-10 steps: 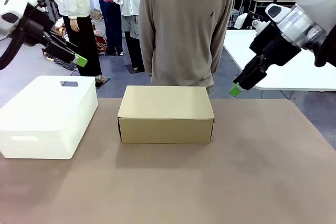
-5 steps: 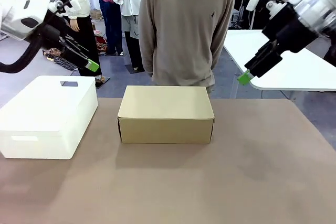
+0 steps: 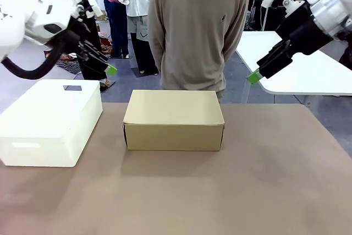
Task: Pack the shoes into the box.
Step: Press down on the lid of the Shoes Box.
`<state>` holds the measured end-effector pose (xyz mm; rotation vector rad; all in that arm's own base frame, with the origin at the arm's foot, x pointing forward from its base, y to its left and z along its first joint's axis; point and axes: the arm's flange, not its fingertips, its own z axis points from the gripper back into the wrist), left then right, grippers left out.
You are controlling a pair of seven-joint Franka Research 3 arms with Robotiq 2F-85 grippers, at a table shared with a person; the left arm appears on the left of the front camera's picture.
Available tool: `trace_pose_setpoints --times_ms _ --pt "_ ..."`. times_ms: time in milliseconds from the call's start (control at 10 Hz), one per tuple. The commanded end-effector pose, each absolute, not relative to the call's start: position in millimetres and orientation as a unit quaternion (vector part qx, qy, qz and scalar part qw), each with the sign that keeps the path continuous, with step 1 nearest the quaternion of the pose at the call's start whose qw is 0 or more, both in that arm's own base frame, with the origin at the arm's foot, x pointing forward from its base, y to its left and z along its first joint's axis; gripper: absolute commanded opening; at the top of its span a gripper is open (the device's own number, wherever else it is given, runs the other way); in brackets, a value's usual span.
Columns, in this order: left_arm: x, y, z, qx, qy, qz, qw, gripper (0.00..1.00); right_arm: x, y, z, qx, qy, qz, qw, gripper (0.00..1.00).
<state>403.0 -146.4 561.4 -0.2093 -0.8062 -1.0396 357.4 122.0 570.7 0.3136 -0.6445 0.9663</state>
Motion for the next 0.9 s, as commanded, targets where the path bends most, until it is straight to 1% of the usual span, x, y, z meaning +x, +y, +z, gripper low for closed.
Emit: trace_pose_setpoints --times_ms 0,100,500,700,800 --pt "410.7 -166.5 567.7 -0.07 -0.355 -0.475 0.802 0.03 351.6 121.2 568.9 0.14 -0.317 0.44 0.829 1.0" --pt "412.1 -176.5 569.5 -0.066 -0.339 -0.478 0.807 0.0 351.4 121.2 569.7 0.138 -0.321 0.438 0.828 1.0" --pt "429.2 -212.6 554.8 -0.071 -0.285 -0.476 0.829 0.0 346.9 123.6 570.1 0.126 -0.335 0.435 0.826 1.0" --pt "437.0 -217.1 548.2 -0.066 -0.28 -0.471 0.834 0.0 342.9 121.8 566.7 0.138 -0.339 0.444 0.818 1.0" --pt "426.6 -213.3 546.1 -0.076 -0.29 -0.481 0.824 0.0 351.8 122.9 575.0 0.134 -0.33 0.449 0.819 1.0"
